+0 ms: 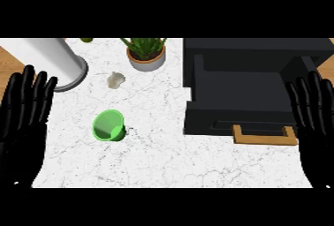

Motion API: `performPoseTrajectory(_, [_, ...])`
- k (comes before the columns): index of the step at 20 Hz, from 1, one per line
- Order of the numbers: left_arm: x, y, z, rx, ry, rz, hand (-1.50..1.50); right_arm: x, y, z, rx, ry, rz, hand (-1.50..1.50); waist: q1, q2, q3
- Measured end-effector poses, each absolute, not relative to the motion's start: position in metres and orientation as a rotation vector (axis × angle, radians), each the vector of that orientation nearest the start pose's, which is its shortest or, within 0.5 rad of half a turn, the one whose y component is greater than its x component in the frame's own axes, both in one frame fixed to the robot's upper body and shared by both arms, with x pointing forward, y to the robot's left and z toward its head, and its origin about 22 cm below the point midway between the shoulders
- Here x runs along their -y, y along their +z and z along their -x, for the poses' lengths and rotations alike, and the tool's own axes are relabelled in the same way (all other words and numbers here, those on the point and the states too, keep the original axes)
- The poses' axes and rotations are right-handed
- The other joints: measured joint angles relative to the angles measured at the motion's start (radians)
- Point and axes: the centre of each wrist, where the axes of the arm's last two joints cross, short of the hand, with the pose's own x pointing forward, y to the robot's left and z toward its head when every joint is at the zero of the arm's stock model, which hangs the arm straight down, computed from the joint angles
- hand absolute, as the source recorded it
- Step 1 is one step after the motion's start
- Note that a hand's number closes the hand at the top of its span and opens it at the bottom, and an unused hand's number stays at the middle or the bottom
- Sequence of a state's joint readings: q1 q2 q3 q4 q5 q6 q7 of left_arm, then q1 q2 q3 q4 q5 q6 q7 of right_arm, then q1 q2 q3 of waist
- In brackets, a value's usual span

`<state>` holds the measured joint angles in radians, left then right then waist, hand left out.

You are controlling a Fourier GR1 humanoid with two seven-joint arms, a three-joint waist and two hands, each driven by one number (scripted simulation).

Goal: Pick up the cup, place it into the drawer and close the drawer

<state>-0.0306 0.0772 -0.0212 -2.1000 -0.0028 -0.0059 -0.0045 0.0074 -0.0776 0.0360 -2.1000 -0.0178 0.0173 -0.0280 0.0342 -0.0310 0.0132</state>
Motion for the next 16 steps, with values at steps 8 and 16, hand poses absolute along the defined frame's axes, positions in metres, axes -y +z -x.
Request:
performPoseTrajectory(8, [-0.218, 0.116, -0.226, 2.055, 0.239, -0.452, -1.5, 0.224, 0.121, -0.205, 2.069, 0.129, -0.079, -1.5, -0.039, 0.029, -0.01])
performPoseTrajectory(16, [-0.16, 0.105, -0.261, 1.97, 0.479, -0.548, -1.5, 0.223, 0.12, -0.218, 2.006, 0.125, -0.131, -1.5, -0.043, 0.032, -0.012])
